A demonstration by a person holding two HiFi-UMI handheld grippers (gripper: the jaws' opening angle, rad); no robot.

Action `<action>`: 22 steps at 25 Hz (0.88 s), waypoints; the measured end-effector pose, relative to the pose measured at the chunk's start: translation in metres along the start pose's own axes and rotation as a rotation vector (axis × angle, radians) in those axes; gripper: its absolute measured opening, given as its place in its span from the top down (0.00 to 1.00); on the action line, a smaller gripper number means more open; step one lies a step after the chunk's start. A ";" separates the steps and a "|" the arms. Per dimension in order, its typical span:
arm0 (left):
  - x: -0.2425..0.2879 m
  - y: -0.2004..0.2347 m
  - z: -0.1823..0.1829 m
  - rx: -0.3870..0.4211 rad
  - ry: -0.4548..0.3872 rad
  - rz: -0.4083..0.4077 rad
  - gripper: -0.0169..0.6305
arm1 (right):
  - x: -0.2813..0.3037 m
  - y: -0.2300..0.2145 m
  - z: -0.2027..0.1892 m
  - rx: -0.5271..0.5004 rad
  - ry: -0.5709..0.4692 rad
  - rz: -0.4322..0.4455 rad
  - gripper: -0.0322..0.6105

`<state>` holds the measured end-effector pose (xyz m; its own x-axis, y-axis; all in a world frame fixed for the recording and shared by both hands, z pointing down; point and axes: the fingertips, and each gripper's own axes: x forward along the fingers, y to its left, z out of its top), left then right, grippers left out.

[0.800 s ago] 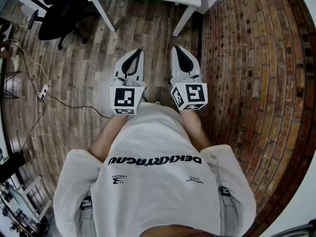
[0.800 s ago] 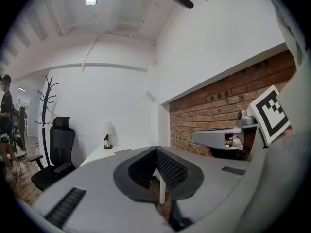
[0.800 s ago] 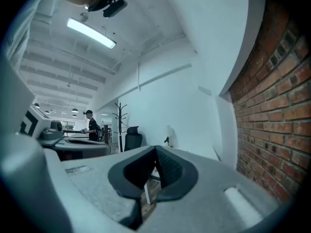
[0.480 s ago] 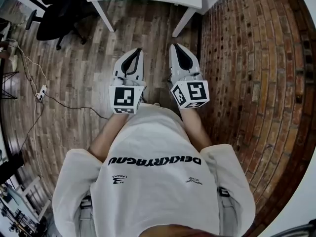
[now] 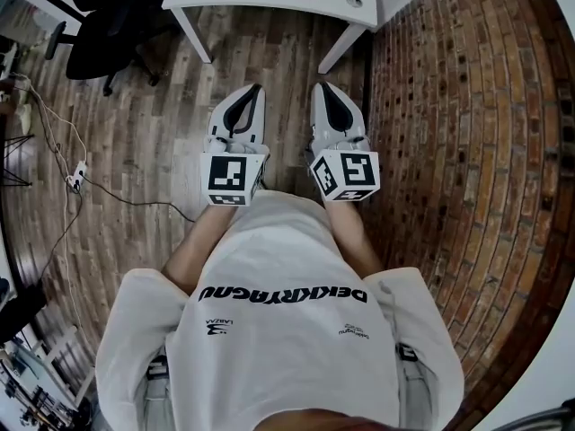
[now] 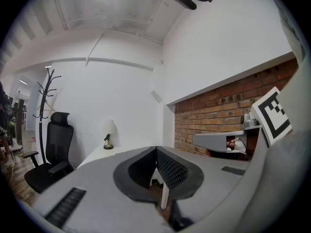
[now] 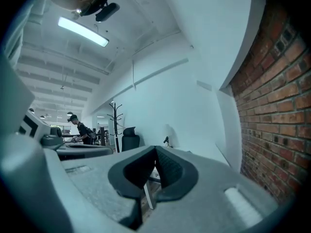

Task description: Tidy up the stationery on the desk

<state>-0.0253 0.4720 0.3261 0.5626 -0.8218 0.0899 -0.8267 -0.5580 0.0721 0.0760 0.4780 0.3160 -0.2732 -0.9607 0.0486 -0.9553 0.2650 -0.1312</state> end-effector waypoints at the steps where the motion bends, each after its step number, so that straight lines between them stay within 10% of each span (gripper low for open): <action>1: 0.003 0.006 0.000 -0.002 -0.003 -0.004 0.98 | 0.006 0.002 0.000 -0.003 -0.001 -0.004 0.95; 22: 0.073 0.111 -0.004 -0.025 0.004 -0.026 0.98 | 0.128 0.012 -0.005 -0.016 -0.007 -0.030 0.95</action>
<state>-0.0758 0.3506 0.3443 0.5838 -0.8067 0.0914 -0.8114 -0.5759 0.0995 0.0288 0.3585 0.3258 -0.2433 -0.9689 0.0449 -0.9648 0.2370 -0.1140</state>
